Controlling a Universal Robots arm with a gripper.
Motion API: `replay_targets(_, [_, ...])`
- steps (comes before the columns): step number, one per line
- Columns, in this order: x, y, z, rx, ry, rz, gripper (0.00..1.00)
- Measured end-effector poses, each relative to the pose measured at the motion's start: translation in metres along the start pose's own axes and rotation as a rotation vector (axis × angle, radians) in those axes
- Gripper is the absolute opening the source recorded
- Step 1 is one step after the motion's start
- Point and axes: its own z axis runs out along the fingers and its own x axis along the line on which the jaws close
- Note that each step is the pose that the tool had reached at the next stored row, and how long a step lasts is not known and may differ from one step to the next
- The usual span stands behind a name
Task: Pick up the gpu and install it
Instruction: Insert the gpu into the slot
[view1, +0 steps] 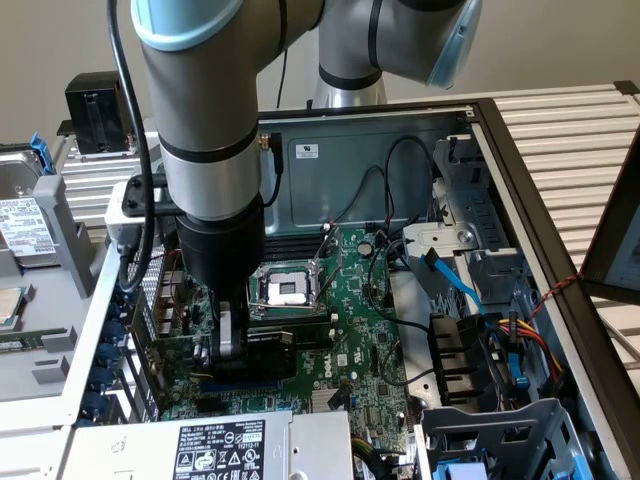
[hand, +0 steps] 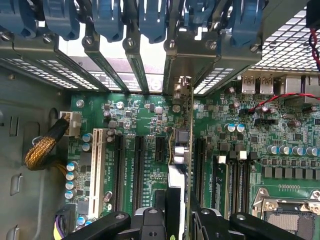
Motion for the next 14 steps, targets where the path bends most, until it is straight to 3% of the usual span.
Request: replay_targets(14, [-0.0001,0.0001,0.0003,0.0003,-0.0018,0.012,0.27])
